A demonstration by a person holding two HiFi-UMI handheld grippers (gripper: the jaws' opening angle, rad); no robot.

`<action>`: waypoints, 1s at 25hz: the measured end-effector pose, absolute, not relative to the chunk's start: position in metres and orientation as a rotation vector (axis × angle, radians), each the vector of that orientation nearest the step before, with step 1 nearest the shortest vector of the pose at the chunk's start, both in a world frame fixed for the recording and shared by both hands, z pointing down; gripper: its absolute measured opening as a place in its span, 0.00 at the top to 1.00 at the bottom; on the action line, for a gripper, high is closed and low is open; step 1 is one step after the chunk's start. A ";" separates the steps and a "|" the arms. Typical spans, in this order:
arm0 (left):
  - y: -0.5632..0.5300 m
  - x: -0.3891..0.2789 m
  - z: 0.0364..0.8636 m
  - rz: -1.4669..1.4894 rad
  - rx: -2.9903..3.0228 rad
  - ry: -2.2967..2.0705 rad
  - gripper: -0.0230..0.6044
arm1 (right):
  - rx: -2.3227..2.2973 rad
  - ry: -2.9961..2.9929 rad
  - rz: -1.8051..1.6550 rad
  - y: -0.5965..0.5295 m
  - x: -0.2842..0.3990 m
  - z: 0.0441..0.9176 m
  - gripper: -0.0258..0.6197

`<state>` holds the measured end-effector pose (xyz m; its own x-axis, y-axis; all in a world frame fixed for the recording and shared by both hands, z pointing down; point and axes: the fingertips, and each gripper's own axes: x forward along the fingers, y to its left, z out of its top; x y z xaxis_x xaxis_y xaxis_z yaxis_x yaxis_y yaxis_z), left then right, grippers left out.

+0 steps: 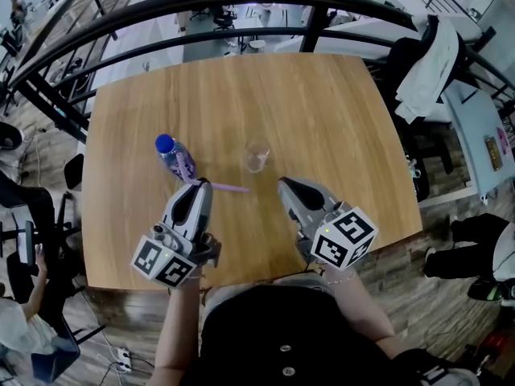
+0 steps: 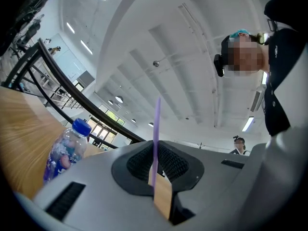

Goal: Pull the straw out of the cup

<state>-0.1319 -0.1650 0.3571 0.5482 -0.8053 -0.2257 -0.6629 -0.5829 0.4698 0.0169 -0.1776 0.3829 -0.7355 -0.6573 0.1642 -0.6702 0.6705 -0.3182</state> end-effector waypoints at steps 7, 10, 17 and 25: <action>-0.159 -0.130 0.375 -0.523 2.444 -1.204 0.90 | 1.072 -2.830 0.595 -0.169 0.009 0.392 0.96; -0.154 -0.131 0.381 -0.499 2.442 -1.198 0.90 | 1.061 -2.823 0.610 -0.166 0.006 0.396 0.96; -0.144 -0.137 0.399 -0.465 2.413 -1.180 0.90 | 1.042 -2.811 0.636 -0.160 0.002 0.405 0.96; -0.142 -0.133 0.406 -0.444 2.395 -1.165 0.90 | 1.022 -2.795 0.662 -0.157 0.000 0.411 0.96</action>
<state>-0.1334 -0.1417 0.4056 0.5939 -0.7991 -0.0934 -0.6587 -0.5496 0.5139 0.0003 -0.1574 0.4108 -0.7712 -0.5933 0.2306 -0.6337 0.6814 -0.3663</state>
